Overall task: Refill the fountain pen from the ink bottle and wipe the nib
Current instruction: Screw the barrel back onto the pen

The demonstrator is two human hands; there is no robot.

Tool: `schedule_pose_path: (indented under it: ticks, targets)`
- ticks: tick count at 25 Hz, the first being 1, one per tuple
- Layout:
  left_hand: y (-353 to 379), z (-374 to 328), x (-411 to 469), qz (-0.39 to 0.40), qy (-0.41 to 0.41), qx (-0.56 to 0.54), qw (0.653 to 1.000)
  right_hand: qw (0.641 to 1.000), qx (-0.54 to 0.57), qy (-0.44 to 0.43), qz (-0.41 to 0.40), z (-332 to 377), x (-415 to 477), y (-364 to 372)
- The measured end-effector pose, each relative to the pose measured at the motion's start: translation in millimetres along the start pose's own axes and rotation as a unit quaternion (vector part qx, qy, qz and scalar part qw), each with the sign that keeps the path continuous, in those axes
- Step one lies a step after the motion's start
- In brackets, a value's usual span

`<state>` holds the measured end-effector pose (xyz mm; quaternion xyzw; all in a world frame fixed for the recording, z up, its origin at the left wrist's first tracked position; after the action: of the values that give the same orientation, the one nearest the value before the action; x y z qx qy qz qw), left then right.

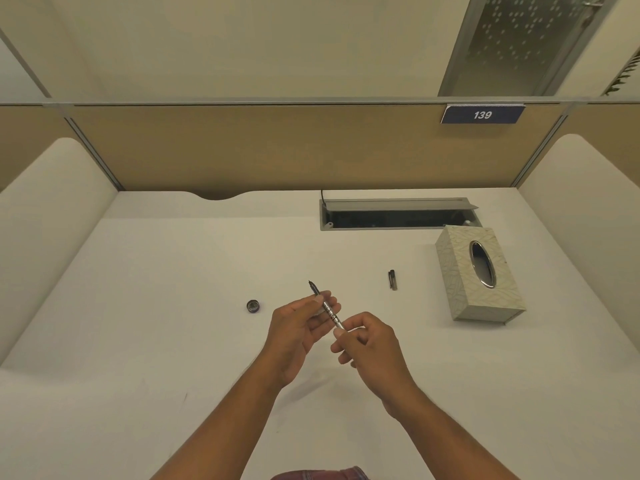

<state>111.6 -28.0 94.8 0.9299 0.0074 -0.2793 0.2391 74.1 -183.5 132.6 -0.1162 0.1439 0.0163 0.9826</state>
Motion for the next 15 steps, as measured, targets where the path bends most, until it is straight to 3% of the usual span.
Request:
schedule_pose_path:
  ticks: [6, 15]
  targets:
    - [3.6, 0.8, 3.6, 0.011, -0.01, -0.056, 0.998, 1.0, -0.017, -0.003, -0.008, -1.9, -0.2, 2.3]
    - [9.9, -3.3, 1.8, 0.02, 0.002, -0.017, 1.0, 1.0, -0.011, -0.009, 0.008, -1.8, -1.7, 8.2]
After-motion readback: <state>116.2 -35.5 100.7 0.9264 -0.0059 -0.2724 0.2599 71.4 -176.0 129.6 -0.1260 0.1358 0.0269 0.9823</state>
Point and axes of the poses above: each hand's wrist, its own x-axis towards the middle knuckle, its own y-axis out of the palm, z = x × y, the point moved 8 cm from there along x, towards the middle knuckle, and after that the axes turned 6 degrees about -y, right-handed, at the moved point
